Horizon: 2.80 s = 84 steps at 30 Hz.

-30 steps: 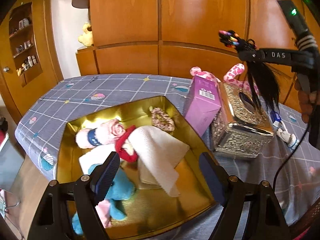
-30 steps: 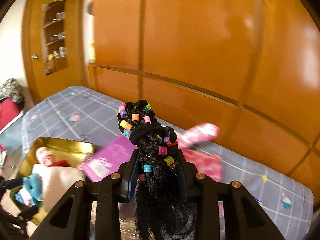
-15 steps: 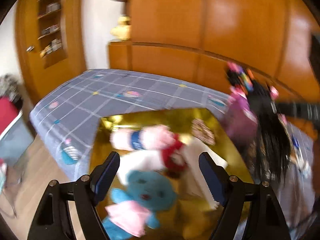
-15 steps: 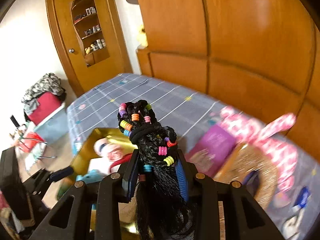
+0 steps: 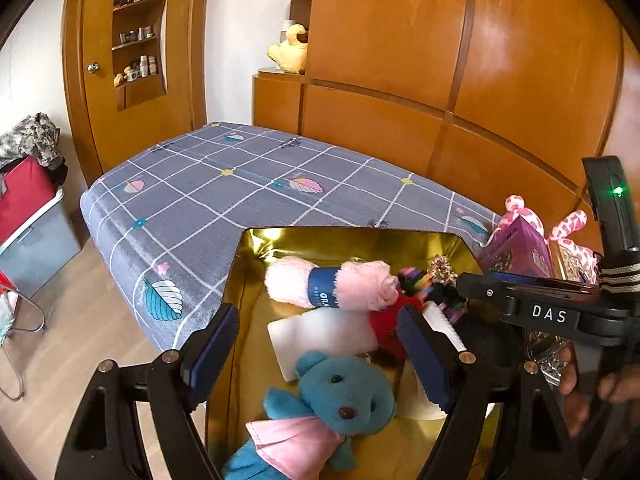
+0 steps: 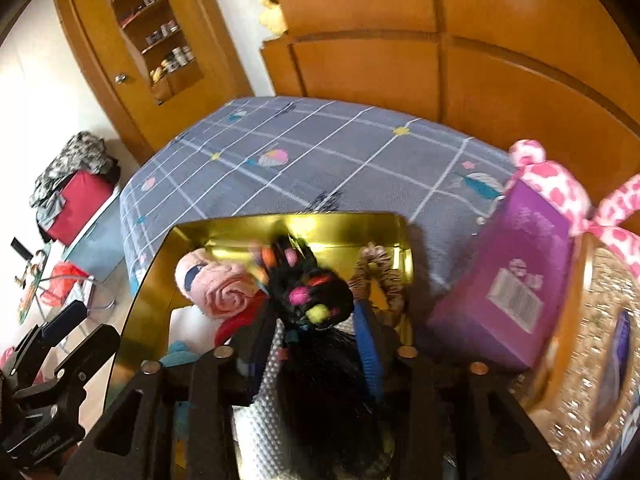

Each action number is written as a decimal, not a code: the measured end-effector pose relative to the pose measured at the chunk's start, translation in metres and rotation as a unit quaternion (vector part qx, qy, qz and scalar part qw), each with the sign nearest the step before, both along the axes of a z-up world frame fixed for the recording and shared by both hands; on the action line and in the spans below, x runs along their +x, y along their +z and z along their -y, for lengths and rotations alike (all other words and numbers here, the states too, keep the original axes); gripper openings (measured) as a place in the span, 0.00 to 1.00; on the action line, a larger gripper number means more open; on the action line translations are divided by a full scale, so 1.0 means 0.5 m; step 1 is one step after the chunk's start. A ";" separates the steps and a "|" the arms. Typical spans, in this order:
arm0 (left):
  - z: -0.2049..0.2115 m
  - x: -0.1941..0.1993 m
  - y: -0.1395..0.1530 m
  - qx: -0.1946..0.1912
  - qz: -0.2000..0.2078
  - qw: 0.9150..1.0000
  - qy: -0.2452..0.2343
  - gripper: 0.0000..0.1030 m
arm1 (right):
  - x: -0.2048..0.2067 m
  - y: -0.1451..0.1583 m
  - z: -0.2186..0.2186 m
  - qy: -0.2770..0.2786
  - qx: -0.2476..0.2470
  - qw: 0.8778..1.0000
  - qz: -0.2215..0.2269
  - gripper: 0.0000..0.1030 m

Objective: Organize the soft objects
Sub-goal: 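Release the doll into the tray and move both tools back to the bed, then grasp the white knit glove with left tool while right tool reaches the Tempo pack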

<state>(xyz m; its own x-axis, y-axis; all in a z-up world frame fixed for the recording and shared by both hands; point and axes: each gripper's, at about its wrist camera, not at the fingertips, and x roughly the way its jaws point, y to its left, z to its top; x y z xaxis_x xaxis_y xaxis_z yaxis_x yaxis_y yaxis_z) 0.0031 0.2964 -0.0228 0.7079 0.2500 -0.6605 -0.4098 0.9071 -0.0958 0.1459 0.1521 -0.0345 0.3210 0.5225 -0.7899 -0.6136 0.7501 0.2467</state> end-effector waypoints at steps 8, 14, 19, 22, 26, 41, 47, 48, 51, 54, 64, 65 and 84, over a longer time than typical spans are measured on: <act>0.032 -0.002 0.004 0.011 0.002 1.000 -0.022 0.79 | -0.029 0.017 0.041 0.003 0.004 1.000 0.017 0.53; 0.087 -0.007 0.019 0.031 0.013 0.997 -0.066 0.79 | -0.078 0.063 0.114 -0.001 0.032 0.998 0.056 0.53; 0.148 -0.019 0.035 0.051 0.026 0.992 -0.114 0.79 | -0.112 0.102 0.208 -0.018 0.045 0.994 0.096 0.53; 0.192 -0.026 0.039 0.053 0.029 0.986 -0.152 0.79 | -0.112 0.115 0.275 -0.044 0.040 0.993 0.105 0.53; 0.248 -0.033 0.041 0.061 0.028 0.979 -0.192 0.79 | -0.103 0.120 0.372 -0.092 0.024 0.989 0.113 0.53; 0.446 -0.024 0.009 0.047 -0.010 0.945 -0.324 0.79 | -0.026 0.052 0.786 -0.333 -0.058 0.937 0.088 0.53; 0.544 0.007 0.009 0.046 -0.020 0.925 -0.377 0.79 | -0.020 -0.012 0.976 -0.476 -0.014 0.879 0.040 0.53; 0.560 0.015 0.008 0.043 -0.023 0.922 -0.385 0.79 | -0.019 -0.021 1.003 -0.501 0.001 0.865 0.016 0.53; 0.613 0.049 -0.002 0.024 -0.039 0.912 -0.407 0.79 | -0.024 -0.023 1.038 -0.530 0.029 0.847 0.010 0.53; 0.670 0.089 -0.016 0.007 -0.057 0.902 -0.429 0.77 | -0.025 -0.030 1.049 -0.532 0.053 0.845 -0.007 0.53; 0.839 0.204 -0.063 -0.051 -0.105 0.880 -0.460 0.67 | -0.045 -0.022 1.065 -0.542 0.095 0.835 -0.014 0.53; 0.859 0.219 -0.073 -0.065 -0.115 0.878 -0.460 0.64 | -0.046 -0.021 1.068 -0.543 0.098 0.834 -0.015 0.53; 1.072 0.363 -0.186 -0.097 -0.156 0.883 -0.432 0.50 | -0.056 -0.030 1.093 -0.545 0.162 0.822 -0.033 0.55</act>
